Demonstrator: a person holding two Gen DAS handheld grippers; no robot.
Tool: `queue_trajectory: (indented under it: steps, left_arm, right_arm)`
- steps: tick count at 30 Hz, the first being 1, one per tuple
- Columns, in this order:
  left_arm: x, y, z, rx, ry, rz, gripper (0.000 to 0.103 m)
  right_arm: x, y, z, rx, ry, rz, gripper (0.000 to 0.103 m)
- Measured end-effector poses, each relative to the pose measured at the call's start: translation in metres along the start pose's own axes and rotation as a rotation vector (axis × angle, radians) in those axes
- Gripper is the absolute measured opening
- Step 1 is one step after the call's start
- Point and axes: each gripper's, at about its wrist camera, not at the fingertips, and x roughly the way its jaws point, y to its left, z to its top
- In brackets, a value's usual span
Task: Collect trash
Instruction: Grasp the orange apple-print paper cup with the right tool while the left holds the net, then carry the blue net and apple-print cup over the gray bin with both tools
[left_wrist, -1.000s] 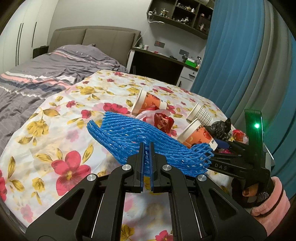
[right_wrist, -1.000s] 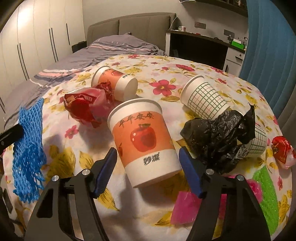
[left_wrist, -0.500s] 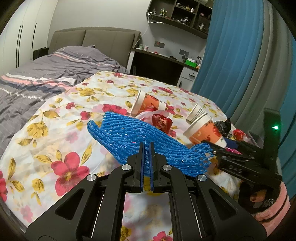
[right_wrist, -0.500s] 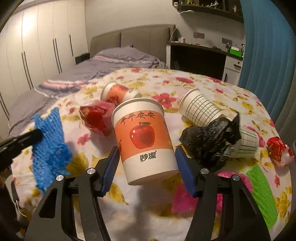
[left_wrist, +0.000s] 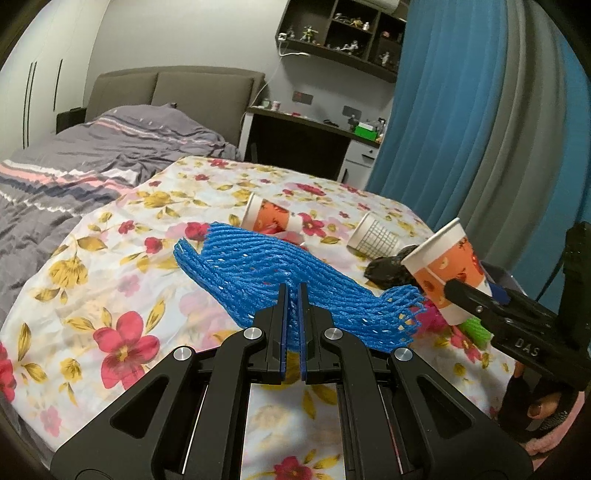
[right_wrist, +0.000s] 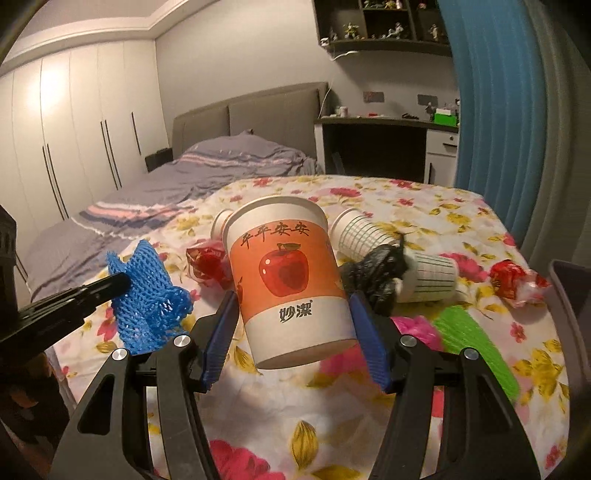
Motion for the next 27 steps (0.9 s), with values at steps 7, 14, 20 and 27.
queue_trajectory:
  steps: [7,14,20,27]
  left_arm:
    - [-0.006,-0.02,0.002,0.031,-0.016,-0.028,0.004]
    - [-0.005,-0.047,0.001,0.067,-0.017,-0.056,0.004]
    - [0.003,-0.077,0.002,0.112,-0.011,-0.094,0.004]
    - [0.017,-0.123,0.005,0.167,-0.008,-0.156,0.004]
  right_arm:
    - [-0.031,-0.015,-0.005,0.03,-0.044,-0.035,0.061]
    - [-0.052,-0.033,-0.011,0.057,-0.07,-0.069,0.061]
    - [-0.07,-0.051,-0.016,0.091,-0.098,-0.104,0.061]
    - [-0.086,-0.084,-0.018,0.144,-0.129,-0.153,0.061]
